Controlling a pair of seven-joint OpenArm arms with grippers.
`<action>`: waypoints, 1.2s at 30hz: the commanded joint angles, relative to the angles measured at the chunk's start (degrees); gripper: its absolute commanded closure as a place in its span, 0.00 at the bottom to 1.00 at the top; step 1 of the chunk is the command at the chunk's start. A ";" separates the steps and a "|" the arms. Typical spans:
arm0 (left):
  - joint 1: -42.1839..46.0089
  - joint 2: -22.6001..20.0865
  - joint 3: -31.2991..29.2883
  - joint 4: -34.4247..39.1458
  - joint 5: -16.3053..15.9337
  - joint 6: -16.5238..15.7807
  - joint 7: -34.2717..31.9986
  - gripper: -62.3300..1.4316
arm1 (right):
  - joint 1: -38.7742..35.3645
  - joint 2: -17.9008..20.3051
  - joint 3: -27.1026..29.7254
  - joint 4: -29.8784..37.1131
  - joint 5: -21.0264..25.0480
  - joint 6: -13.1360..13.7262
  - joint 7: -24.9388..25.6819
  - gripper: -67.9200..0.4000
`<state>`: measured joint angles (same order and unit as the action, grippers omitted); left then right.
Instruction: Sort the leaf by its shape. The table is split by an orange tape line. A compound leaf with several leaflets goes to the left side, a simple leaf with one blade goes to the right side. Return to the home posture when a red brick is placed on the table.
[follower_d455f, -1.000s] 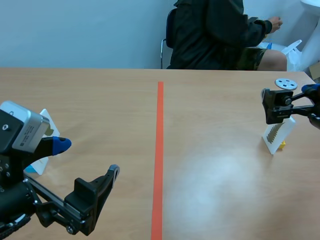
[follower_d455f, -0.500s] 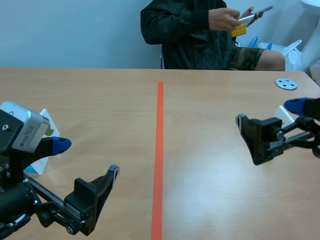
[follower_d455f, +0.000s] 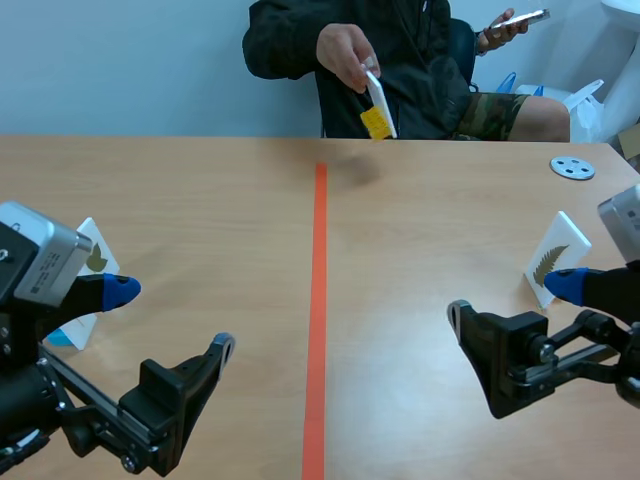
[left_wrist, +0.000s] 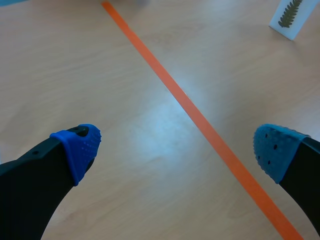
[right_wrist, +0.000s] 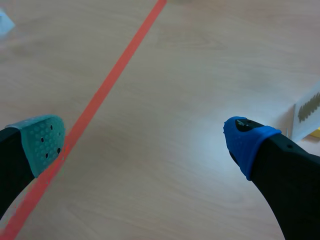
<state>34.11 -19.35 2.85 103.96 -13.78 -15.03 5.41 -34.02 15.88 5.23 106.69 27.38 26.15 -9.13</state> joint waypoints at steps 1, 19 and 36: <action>0.00 0.11 0.09 1.62 -0.59 -0.79 -0.83 0.00 | 0.52 0.61 -1.49 1.33 -0.46 0.07 0.85 0.00; 0.00 0.11 0.20 1.62 -0.57 -1.22 -0.85 0.00 | 0.85 0.63 -6.21 1.31 -2.99 -1.09 1.55 0.00; -0.02 0.11 0.46 1.62 -0.52 -4.85 -0.85 0.00 | 0.85 0.63 -6.21 1.31 -4.24 -1.27 1.53 0.00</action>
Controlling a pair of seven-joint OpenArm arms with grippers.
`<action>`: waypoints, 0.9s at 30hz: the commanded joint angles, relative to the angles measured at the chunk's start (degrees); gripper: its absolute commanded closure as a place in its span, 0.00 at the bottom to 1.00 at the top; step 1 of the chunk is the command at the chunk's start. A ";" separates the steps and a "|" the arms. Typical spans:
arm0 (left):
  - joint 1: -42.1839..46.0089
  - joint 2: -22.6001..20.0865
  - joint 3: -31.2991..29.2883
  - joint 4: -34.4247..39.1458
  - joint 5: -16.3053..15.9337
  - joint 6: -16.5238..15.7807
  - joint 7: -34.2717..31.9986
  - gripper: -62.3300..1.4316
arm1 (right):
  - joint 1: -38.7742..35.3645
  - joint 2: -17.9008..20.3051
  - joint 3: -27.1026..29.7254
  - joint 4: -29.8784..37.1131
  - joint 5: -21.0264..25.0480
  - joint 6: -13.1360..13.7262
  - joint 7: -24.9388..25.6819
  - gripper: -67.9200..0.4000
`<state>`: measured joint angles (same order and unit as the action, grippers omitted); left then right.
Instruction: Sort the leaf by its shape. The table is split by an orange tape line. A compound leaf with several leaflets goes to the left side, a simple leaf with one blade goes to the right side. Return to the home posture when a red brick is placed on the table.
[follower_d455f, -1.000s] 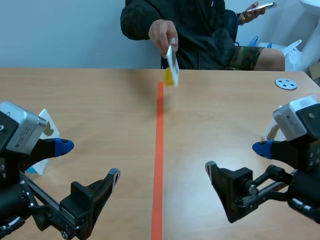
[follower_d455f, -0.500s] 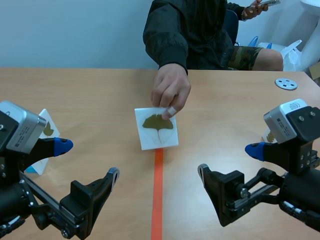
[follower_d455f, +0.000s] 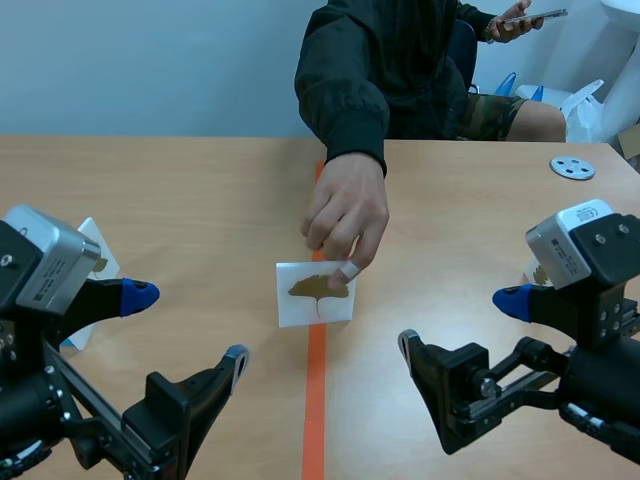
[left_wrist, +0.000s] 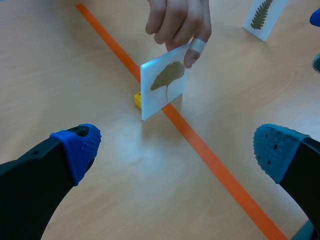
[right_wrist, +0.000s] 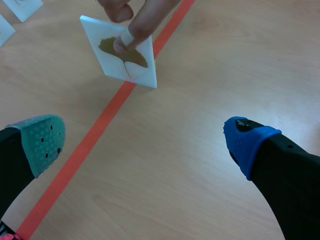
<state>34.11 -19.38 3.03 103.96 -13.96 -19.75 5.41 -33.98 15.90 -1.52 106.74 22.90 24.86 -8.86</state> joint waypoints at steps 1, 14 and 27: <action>-0.07 0.13 0.28 1.62 -0.35 -0.13 -0.85 0.00 | 0.81 0.61 0.55 1.27 0.24 0.02 1.27 0.00; -7.06 0.20 1.92 -3.93 -0.35 -2.75 -0.92 0.00 | 0.81 0.61 0.55 1.27 -0.22 0.00 1.25 0.00; -20.26 6.38 8.98 -20.15 3.32 -2.19 -5.01 0.00 | 0.79 0.61 0.59 1.27 -1.11 -1.31 1.25 0.00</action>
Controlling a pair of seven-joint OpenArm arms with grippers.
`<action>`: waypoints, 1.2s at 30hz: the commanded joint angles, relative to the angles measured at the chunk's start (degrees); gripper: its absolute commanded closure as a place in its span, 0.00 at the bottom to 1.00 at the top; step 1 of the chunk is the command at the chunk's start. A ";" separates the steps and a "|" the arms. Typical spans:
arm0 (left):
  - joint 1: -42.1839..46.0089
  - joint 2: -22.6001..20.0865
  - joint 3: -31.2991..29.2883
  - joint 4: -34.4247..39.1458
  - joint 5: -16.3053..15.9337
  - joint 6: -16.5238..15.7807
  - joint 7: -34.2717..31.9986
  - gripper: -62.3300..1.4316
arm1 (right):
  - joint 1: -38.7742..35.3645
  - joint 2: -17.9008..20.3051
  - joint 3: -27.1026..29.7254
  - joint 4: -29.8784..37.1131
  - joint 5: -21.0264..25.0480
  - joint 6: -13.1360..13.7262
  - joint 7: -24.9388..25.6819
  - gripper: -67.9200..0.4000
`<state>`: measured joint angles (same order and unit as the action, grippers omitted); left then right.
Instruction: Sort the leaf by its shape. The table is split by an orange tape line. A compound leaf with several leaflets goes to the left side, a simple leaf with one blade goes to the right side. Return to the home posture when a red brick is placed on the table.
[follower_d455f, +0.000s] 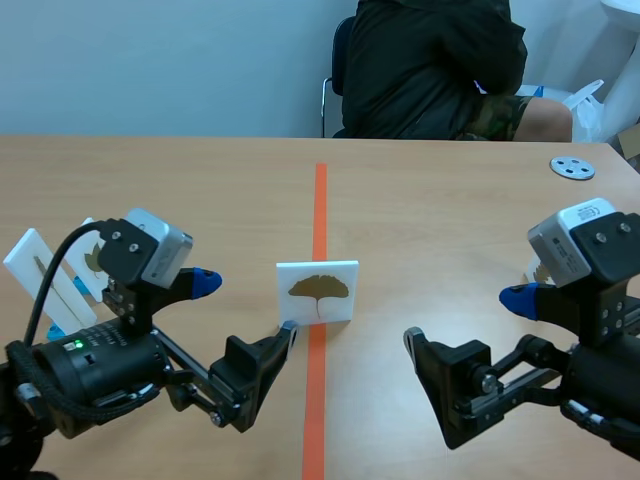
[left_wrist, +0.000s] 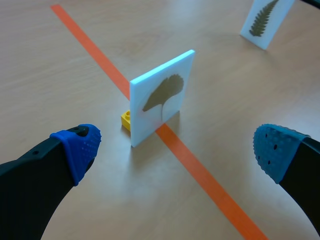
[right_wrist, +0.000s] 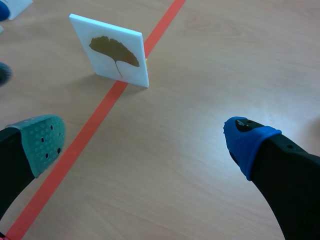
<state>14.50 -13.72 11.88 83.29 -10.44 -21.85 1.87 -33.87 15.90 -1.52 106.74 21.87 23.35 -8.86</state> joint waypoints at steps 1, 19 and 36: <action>-1.77 1.38 0.39 -1.05 0.24 0.37 -2.08 0.00 | 0.68 0.61 0.59 1.27 -0.42 0.20 1.25 0.00; -18.67 7.21 5.20 -26.71 10.12 4.83 -14.73 0.00 | 0.68 0.61 0.59 1.27 -1.38 0.20 1.25 0.00; -26.23 10.16 9.40 -39.12 12.46 9.31 -17.90 0.04 | 0.68 0.59 0.59 1.27 -2.21 0.17 1.25 0.00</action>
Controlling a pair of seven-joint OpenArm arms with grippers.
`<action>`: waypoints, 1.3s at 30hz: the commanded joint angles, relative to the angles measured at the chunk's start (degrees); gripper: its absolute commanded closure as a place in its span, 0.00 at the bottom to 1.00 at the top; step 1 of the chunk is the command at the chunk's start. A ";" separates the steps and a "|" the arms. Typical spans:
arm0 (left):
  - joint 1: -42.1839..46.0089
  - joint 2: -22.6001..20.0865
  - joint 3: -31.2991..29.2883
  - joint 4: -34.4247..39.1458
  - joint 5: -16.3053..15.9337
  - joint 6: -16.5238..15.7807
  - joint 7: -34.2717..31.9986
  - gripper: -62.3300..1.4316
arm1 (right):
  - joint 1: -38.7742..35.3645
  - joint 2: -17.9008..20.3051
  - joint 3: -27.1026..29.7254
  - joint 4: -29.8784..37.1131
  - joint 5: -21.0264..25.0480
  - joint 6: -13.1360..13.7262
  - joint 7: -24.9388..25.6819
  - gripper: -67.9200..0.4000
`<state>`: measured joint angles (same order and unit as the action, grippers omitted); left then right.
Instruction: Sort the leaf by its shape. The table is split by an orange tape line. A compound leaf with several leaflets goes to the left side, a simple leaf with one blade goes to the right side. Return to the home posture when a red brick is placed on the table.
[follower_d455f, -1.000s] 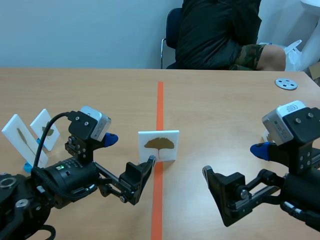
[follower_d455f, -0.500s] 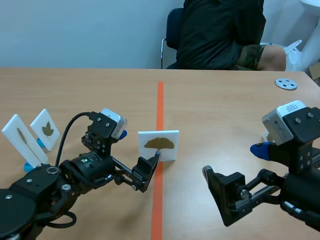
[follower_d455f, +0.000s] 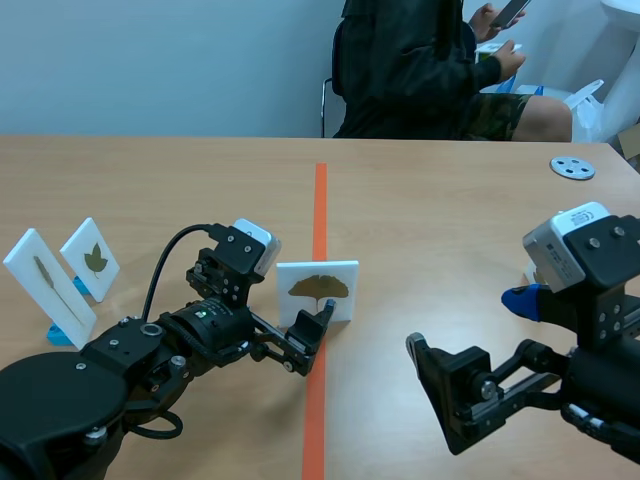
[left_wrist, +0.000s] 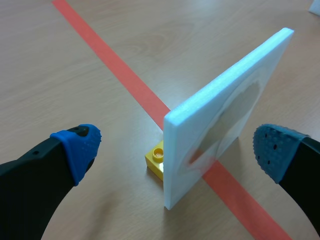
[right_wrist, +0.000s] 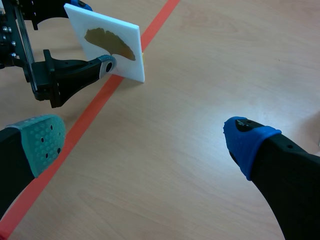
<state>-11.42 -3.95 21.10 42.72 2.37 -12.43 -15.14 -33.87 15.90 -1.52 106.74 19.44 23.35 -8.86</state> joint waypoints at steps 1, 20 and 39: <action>-0.31 0.39 0.28 1.42 -0.35 -0.13 -0.90 0.13 | 0.68 0.59 0.59 1.27 0.22 0.17 1.25 0.00; 0.96 -0.13 2.86 4.83 2.19 -0.13 1.29 0.91 | 0.66 0.59 0.59 1.27 0.22 -0.02 1.20 0.00; 33.11 -7.67 -7.56 52.28 -9.75 -0.15 17.77 0.91 | 0.70 0.61 0.87 1.27 0.00 -0.02 1.25 0.00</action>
<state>21.45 -11.88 13.58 95.18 -6.87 -12.49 3.42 -33.87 15.90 -1.45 106.74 19.27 23.33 -8.86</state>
